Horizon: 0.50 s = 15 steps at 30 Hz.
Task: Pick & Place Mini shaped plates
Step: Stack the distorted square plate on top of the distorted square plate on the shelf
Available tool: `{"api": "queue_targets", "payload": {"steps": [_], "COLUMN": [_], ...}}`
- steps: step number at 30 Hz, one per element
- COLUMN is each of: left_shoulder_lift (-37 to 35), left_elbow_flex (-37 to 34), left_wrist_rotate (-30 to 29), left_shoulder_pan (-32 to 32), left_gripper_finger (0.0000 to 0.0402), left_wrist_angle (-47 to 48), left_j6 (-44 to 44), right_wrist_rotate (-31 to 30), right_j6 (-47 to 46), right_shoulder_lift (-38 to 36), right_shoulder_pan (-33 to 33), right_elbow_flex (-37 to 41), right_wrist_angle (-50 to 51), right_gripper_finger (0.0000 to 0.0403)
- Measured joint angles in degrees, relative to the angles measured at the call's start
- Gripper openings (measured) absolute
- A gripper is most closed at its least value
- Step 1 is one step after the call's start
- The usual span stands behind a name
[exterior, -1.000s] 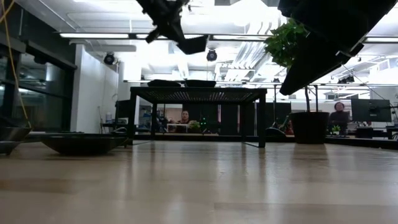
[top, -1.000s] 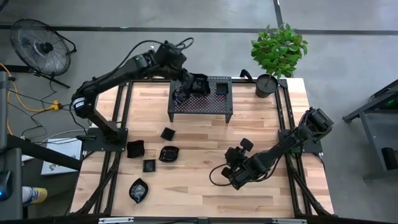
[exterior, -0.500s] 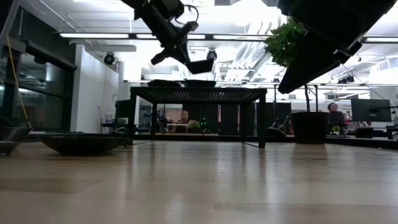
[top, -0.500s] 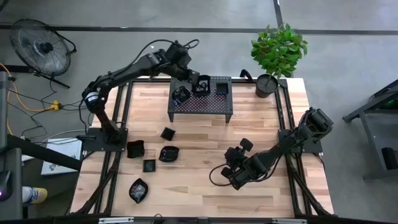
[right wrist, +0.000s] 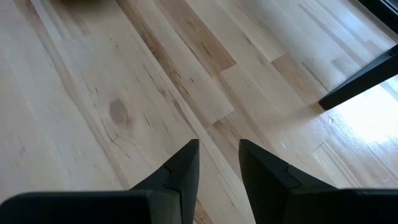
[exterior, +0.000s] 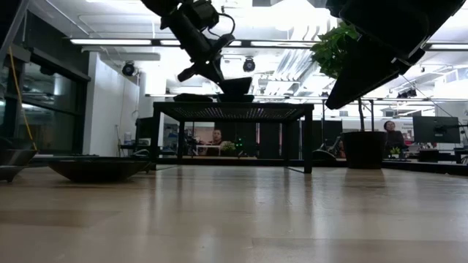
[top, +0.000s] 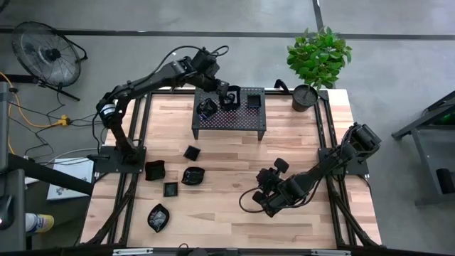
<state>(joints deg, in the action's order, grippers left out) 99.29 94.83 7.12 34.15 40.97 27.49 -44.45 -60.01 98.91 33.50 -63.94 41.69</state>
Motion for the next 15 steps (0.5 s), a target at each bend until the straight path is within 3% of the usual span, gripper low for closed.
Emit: {"api": "queue_targets", "payload": {"steps": [6,15], "left_shoulder_lift": [0.0,0.0], "left_elbow_flex": [0.0,0.0], "left_wrist_rotate": [-2.5,-1.3], "left_shoulder_pan": [0.0,-0.1], "left_gripper_finger": [0.0024,0.0061], "left_wrist_angle": [1.4,0.9], "left_j6": [-0.1,-0.2], "right_wrist_rotate": [0.2,0.2], "right_j6": [0.0,0.0], "right_shoulder_lift": [0.0,0.0], "right_shoulder_pan": [0.0,0.0], "right_elbow_flex": [0.0,0.0], "right_wrist_angle": [0.0,0.0], "right_gripper_finger": [0.0108,0.0108]}}
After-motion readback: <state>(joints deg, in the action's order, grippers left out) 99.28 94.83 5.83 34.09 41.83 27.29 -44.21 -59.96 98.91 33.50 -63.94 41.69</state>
